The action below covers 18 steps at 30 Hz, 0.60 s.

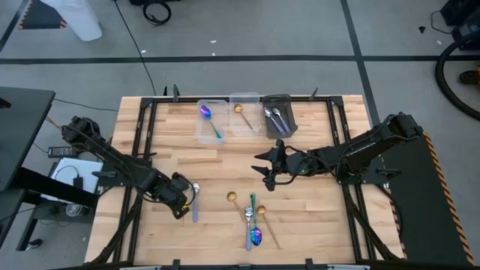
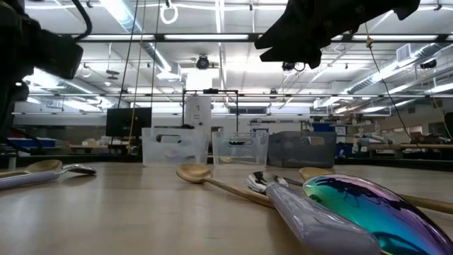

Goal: Sort silverware by color (type)
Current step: Put the gold spoon into the right transparent bin

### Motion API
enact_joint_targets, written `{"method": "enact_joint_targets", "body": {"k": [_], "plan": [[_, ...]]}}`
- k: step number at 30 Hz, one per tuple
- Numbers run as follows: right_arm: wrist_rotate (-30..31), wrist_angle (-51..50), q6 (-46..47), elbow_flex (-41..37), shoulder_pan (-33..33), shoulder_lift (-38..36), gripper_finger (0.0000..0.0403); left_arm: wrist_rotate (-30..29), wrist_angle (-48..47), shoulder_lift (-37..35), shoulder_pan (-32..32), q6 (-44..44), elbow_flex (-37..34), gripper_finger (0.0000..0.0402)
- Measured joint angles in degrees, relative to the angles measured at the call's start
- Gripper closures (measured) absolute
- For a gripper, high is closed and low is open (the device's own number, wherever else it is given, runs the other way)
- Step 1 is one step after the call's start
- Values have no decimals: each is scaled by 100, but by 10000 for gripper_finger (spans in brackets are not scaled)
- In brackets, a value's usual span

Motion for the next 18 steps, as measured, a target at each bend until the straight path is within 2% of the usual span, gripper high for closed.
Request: {"method": "enact_joint_targets", "body": {"k": [5, 11, 15, 18], "plan": [[83, -16, 2, 0, -1, 0, 200, -388, -324, 62, -159, 29, 321, 319], [83, -54, 7, 0, 24, 0, 200, -498, -348, 64, -182, 22, 323, 318], [85, -55, 5, 0, 37, 0, 200, -495, -447, 64, -185, 190, 323, 294], [85, -57, 4, 0, 35, 0, 200, -474, -540, 64, -204, 1096, 321, 271]]}}
